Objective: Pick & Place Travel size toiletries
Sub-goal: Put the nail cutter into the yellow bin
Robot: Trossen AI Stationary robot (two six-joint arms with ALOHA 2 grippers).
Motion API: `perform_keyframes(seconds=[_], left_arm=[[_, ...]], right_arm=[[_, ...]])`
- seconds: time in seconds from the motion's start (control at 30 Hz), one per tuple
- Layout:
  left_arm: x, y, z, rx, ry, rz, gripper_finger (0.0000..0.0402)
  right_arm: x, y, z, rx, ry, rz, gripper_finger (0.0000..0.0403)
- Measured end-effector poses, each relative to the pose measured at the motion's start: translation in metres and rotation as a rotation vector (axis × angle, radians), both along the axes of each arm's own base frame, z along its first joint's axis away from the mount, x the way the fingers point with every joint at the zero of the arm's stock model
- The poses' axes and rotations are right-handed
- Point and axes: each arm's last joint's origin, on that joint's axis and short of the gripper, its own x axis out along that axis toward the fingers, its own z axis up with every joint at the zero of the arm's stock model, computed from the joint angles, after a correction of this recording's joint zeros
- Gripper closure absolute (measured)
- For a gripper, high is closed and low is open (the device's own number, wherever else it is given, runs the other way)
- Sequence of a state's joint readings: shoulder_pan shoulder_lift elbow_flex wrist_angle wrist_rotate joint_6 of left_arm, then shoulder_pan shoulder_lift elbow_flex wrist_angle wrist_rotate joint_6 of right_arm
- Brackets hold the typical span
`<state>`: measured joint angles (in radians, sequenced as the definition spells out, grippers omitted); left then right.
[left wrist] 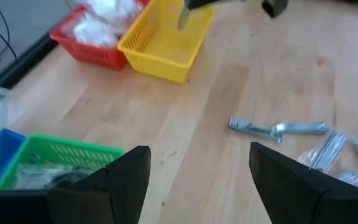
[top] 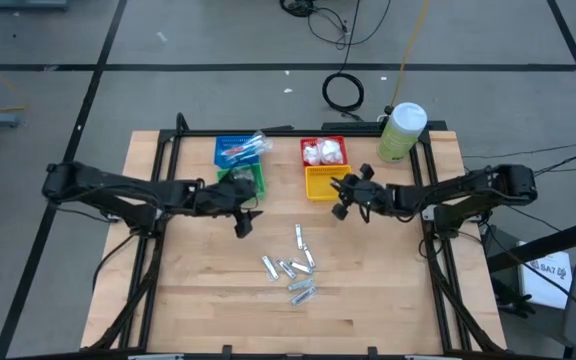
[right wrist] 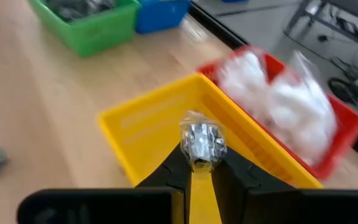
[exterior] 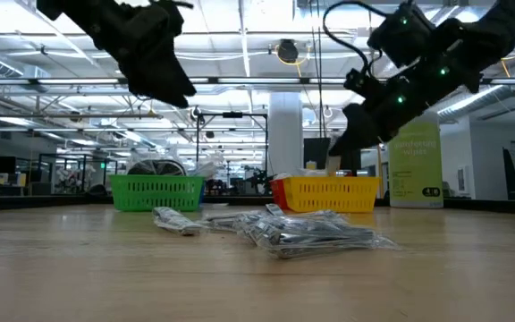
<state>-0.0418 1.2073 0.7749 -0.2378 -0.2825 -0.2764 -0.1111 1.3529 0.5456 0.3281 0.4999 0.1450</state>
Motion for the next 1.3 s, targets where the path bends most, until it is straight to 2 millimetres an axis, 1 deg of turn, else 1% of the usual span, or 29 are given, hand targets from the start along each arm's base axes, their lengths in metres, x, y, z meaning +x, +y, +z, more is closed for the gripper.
perform_keyframes(seconds=[0.23,0.4,0.5,0.6,0.8,0.9,0.97,1.07,1.17,1.3], left_arm=[[0.011,-0.001,-0.018,-0.011,0.069,0.011,0.0133],[0.015,-0.001,-0.027,-0.011,0.103,0.013,0.0133],[0.018,-0.001,-0.029,-0.011,0.096,0.013,0.0133],[0.018,-0.001,-0.028,-0.012,0.089,0.012,0.0133],[0.019,-0.001,-0.027,-0.012,0.073,0.012,0.0133],[0.02,-0.001,-0.027,-0.008,0.072,0.008,0.0133],[0.02,-0.001,-0.027,-0.008,0.071,0.008,0.0133],[0.02,-0.001,-0.027,-0.008,0.07,0.009,0.0133],[0.02,-0.001,-0.027,-0.008,0.07,0.008,0.0133],[0.02,-0.001,-0.027,-0.028,0.065,0.02,0.0133]], right_arm=[[-0.013,-0.013,-0.014,0.059,0.004,-0.098,0.0343],[-0.013,-0.014,-0.013,0.076,-0.032,-0.112,0.0329],[-0.011,-0.015,-0.01,0.068,-0.071,-0.107,0.0314],[-0.008,-0.015,-0.006,0.053,-0.108,-0.099,0.0287],[-0.007,-0.015,-0.003,0.044,-0.144,-0.095,0.0217],[-0.006,-0.015,-0.002,0.043,-0.155,-0.093,0.0188],[-0.005,-0.015,0.0,0.057,-0.176,-0.061,0.0175],[-0.001,-0.012,0.005,0.099,-0.237,0.039,0.0166],[0.004,-0.006,0.012,0.124,-0.321,0.159,0.0167],[0.009,0.007,0.024,0.146,-0.433,0.37,0.0175]])
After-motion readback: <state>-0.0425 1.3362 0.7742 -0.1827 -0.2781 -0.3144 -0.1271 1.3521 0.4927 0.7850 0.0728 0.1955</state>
